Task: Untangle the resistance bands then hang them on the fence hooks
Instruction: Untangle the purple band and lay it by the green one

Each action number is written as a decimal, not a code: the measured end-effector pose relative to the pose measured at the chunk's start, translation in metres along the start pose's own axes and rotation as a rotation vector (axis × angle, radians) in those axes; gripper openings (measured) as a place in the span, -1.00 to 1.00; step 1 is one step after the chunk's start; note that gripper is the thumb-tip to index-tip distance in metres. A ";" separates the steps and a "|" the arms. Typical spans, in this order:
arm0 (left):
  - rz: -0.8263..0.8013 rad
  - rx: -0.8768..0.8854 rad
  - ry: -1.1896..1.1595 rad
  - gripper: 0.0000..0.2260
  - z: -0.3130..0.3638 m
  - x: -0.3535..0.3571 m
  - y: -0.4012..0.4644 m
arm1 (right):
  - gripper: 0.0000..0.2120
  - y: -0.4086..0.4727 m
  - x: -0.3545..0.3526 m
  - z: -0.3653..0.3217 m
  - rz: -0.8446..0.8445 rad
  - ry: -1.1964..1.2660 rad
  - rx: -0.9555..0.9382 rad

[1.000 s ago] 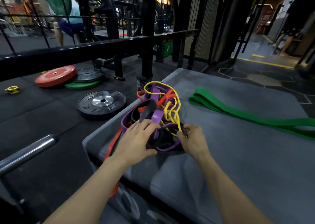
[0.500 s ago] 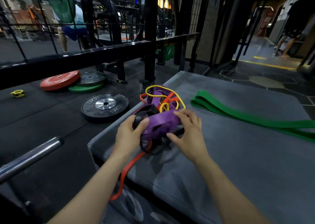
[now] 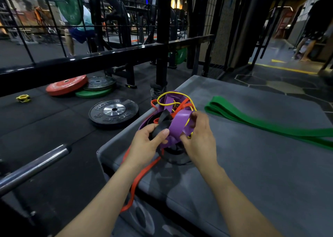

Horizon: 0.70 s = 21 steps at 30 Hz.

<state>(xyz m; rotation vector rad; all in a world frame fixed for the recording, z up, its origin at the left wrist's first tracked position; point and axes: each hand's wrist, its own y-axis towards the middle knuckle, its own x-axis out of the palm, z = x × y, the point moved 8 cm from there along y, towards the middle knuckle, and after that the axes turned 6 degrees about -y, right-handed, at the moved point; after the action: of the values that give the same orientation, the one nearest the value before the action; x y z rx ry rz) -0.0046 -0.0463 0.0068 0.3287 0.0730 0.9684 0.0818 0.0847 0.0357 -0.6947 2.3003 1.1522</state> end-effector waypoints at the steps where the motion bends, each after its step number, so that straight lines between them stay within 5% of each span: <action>1: 0.004 0.009 0.005 -0.90 0.001 -0.001 0.001 | -0.44 0.001 -0.005 -0.001 0.050 -0.022 -0.015; 7: 0.002 0.033 -0.006 -0.90 0.005 0.001 0.001 | -0.47 0.003 -0.038 -0.012 0.325 -0.100 -0.111; 11: 0.062 0.048 -0.026 -0.89 0.008 -0.003 0.003 | -0.66 0.004 -0.028 -0.012 0.037 -0.208 -0.053; 17: 0.313 0.031 0.052 -0.89 -0.006 -0.036 0.005 | -0.70 -0.004 -0.046 0.057 -0.057 -0.131 0.519; 21: 0.402 0.007 0.129 -0.82 -0.008 -0.043 0.010 | -0.71 -0.016 -0.053 0.081 -0.103 -0.061 0.677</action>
<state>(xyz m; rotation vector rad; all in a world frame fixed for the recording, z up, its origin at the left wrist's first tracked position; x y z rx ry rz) -0.0387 -0.0739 -0.0016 0.2924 0.1308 1.3884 0.1467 0.1556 0.0151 -0.4914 2.3527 0.2925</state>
